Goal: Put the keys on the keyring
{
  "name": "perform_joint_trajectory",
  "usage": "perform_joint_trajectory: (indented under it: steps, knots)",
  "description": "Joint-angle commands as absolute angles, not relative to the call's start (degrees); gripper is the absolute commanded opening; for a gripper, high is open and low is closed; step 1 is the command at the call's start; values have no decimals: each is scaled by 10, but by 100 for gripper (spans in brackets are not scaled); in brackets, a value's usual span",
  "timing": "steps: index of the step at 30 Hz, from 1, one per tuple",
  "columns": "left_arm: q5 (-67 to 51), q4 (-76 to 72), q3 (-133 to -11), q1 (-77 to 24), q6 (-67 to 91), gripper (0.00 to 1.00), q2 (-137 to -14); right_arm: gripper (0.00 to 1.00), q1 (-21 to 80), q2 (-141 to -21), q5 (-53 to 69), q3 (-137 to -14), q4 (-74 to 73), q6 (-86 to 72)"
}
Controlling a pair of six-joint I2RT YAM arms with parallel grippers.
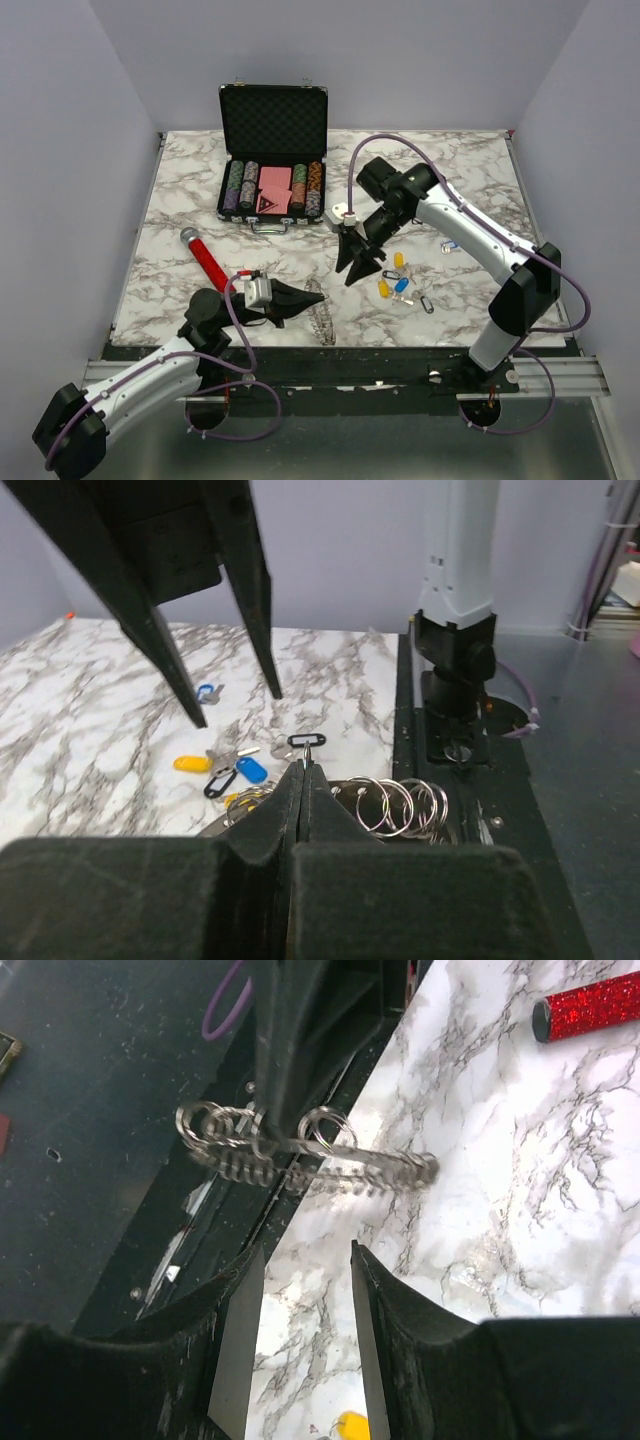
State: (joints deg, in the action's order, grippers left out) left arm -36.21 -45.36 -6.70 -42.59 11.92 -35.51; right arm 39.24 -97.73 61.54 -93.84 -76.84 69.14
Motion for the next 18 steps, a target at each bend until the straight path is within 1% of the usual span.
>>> perform_joint_trajectory:
  steps: [1,7,18]
  knots:
    - [-464,-474,-105,-417,103,0,-346,49,378,-964,606,-915,-814,718]
    - [-511,-489,-133,-412,145,0,-349,49,358,-953,618,-885,-814,738]
    - [-541,-598,-139,-406,234,0,-378,50,335,-936,635,-862,-814,752]
